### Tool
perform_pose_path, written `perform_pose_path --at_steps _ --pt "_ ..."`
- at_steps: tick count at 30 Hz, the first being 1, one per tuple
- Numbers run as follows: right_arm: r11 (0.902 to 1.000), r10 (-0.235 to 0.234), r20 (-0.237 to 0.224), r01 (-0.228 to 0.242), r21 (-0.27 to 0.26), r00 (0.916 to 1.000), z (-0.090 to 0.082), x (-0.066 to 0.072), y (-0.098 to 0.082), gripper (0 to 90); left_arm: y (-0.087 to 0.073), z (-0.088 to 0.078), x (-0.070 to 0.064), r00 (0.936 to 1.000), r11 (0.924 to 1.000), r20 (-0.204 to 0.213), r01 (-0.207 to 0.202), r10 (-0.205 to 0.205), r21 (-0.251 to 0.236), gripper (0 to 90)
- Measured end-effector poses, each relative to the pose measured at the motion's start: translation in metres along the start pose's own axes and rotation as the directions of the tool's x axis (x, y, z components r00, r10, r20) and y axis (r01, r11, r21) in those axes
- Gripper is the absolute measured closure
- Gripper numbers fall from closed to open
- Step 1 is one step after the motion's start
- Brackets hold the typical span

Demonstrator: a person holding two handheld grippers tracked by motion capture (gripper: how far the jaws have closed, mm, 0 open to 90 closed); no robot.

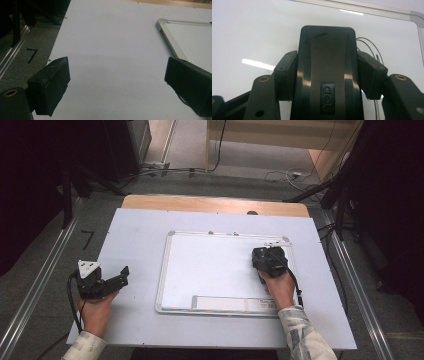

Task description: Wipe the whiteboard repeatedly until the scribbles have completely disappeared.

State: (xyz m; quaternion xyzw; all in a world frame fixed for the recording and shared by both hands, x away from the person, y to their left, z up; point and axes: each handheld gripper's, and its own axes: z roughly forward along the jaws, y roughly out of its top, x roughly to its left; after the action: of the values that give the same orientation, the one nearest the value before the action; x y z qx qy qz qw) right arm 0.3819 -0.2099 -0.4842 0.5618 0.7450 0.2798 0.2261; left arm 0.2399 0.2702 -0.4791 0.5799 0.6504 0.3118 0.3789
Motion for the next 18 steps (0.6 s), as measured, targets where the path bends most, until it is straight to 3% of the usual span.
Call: perform_pose_path --at_steps 11,18 --pt "1.0 0.001 -0.003 -0.001 -0.002 1.0 -0.002 -0.001 0.0 37.6 0.0 0.0 0.0 1.0 1.0 0.001 0.001 -0.001 -0.002 6.8" --pt "0.9996 0.027 -0.004 -0.027 0.005 0.9996 -0.001 -0.017 0.002 37.6 -0.001 -0.001 0.002 1.0 1.0 0.0 0.006 -0.006 -0.002 6.8"
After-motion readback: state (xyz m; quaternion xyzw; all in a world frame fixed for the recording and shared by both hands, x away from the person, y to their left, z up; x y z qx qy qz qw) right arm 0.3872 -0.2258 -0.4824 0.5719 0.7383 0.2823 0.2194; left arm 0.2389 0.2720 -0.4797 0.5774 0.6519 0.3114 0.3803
